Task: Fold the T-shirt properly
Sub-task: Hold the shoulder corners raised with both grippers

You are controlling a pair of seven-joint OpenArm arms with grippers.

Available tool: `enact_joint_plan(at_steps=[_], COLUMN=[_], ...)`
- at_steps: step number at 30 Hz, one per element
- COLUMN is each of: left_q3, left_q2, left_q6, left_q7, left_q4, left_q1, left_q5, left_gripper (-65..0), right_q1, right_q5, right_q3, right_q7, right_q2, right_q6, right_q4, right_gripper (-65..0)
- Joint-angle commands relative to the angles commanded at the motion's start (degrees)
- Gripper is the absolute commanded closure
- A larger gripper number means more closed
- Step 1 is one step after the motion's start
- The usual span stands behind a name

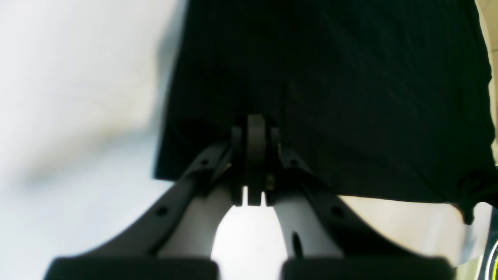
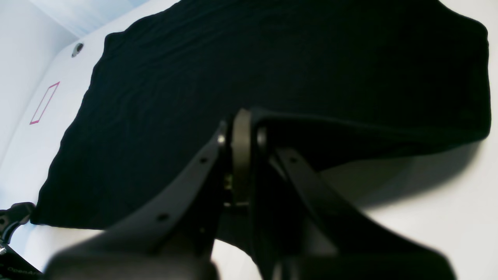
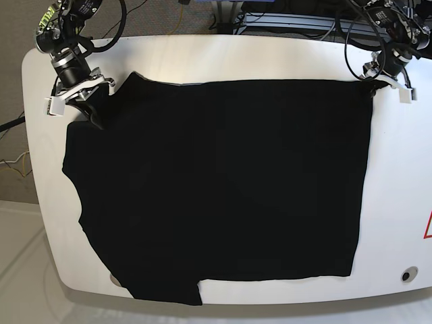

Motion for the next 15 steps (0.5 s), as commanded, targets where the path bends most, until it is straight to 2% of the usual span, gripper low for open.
enact_joint_plan(at_steps=[8, 12, 15], left_q3=[0.81, 2.51, 2.59], left_q2=[0.48, 1.31, 1.64], left_q6=[0.0, 0.0, 0.0], left_q7=[-0.69, -2.89, -3.07], left_q4=[1.2, 3.99, 5.08], left_q1=[0.72, 1.79, 2.09], left_q5=[0.39, 1.91, 2.86], left_gripper=[-24.5, -30.2, -28.9], right_q1=[0.13, 0.26, 0.3], right_q5=[-0.23, -0.44, -0.39], right_q3=[-0.07, -0.07, 0.01], right_q7=[-0.1, -0.46, -0.52], right_q2=[0.16, 0.01, -0.05], right_q6=[0.0, 0.0, 0.0], right_q4=[-0.4, -0.27, -0.23], right_gripper=[-0.6, -0.3, -0.2])
